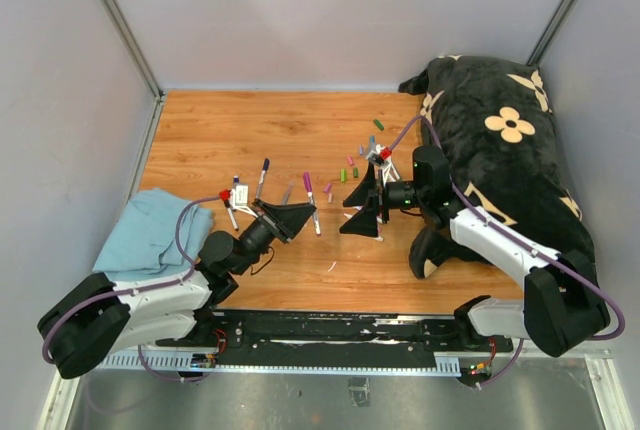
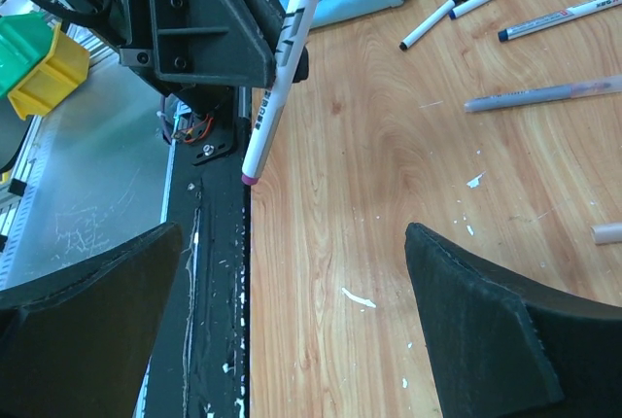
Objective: Open the pen caps
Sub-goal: Open the pen cap from the pen.
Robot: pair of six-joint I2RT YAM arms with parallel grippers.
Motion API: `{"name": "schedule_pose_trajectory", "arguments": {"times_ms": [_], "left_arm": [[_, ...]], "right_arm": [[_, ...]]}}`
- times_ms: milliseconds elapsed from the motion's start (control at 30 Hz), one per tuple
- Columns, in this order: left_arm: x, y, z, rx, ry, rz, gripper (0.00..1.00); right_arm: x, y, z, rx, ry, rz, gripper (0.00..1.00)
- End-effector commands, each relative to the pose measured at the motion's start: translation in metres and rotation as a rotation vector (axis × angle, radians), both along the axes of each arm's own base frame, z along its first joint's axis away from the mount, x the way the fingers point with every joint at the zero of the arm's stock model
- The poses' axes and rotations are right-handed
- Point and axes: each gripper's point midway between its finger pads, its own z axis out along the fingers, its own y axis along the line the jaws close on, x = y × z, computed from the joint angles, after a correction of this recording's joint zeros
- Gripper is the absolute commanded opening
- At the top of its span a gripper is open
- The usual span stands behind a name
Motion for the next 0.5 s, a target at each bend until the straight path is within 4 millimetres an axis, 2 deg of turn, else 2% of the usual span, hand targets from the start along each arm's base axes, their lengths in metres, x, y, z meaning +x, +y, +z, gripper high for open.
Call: {"name": "schedule_pose_trajectory", "arguments": {"times_ms": [0,467], "left_arm": [[-0.0014,0.002,0.018,-0.076,-0.038,0.027,0.0],[0.0013,0.0028,0.0167,-0.136,-0.008,0.063,0.0]], "right_arm": [[0.0087,-0.0049,0.0028,0.013,-0.017,-0.035,0.98],[0.0127,-0.0036,0.0034,0.015,0.011,-0.072,0.98]]}}
